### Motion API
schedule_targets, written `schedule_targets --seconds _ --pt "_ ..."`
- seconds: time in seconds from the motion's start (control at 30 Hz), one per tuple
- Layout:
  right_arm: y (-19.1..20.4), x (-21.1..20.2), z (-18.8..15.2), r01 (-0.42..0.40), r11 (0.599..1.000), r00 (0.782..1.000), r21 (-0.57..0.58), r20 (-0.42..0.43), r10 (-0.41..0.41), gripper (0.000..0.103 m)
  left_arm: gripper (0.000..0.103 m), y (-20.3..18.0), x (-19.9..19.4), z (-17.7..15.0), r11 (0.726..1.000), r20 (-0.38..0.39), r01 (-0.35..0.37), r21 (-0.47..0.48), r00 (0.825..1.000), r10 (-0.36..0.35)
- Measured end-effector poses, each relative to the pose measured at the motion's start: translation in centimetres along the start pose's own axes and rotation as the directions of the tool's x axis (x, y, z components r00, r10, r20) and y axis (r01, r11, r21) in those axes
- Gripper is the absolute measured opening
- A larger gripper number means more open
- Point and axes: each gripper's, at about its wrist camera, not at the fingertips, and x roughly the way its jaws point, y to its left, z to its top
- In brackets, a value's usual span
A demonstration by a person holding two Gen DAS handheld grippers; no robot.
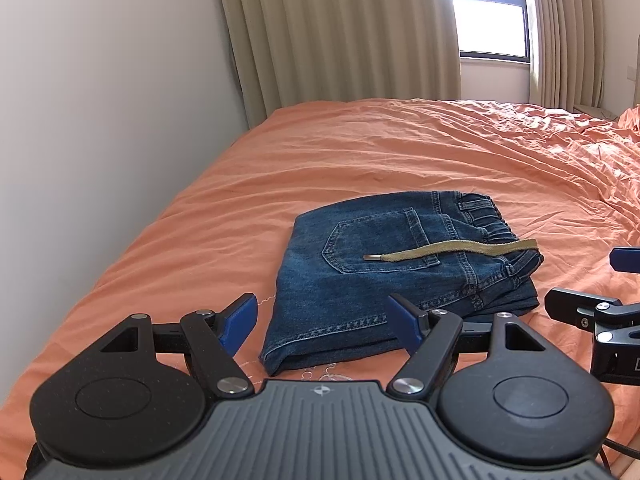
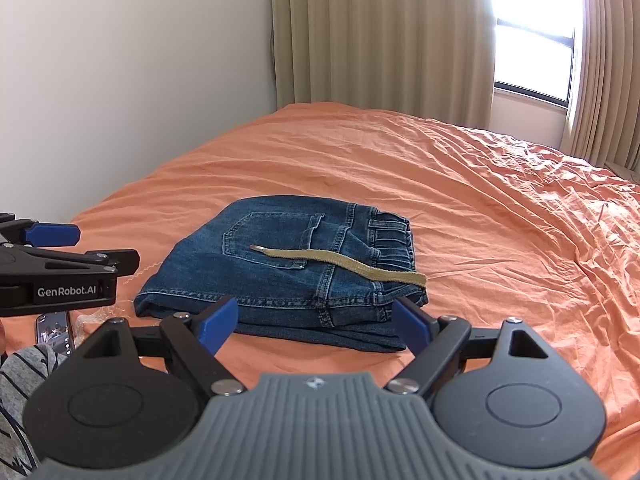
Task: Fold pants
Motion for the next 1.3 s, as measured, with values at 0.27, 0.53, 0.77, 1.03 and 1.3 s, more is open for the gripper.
schedule_targets --seconds 0.27,0.53,0.77,1.03,1.3 --pt "0.04 0.01 -0.02 -0.001 1.0 1.0 0.001 0.0 0.001 0.08 0.086 -0.06 -0.05 0.05 1.0 -0.001 0.002 0.004 1.0 -0.002" --pt "0.05 -0.26 0.02 -0.002 1.0 1.0 0.005 0.005 0.002 0.08 0.086 -0.05 -0.02 0.09 1.0 0.0 0.003 0.009 1.0 -0.003" --pt "0.13 -0.29 0.01 -0.001 1.0 1.0 0.006 0.004 0.001 0.08 0.086 -0.02 -0.04 0.08 1.0 0.001 0.004 0.013 1.0 -0.004" --pt "0.16 -0.29 0.02 0.003 1.0 1.0 0.009 0.005 -0.003 0.08 0.086 -0.07 -0.14 0.04 1.0 0.005 0.007 0.023 1.0 -0.007" --pt "0.03 -0.45 -0.06 0.007 1.0 1.0 0.012 0.004 -0.007 0.08 0.086 0.01 -0.16 0.22 1.0 0.012 0.013 0.027 1.0 -0.014"
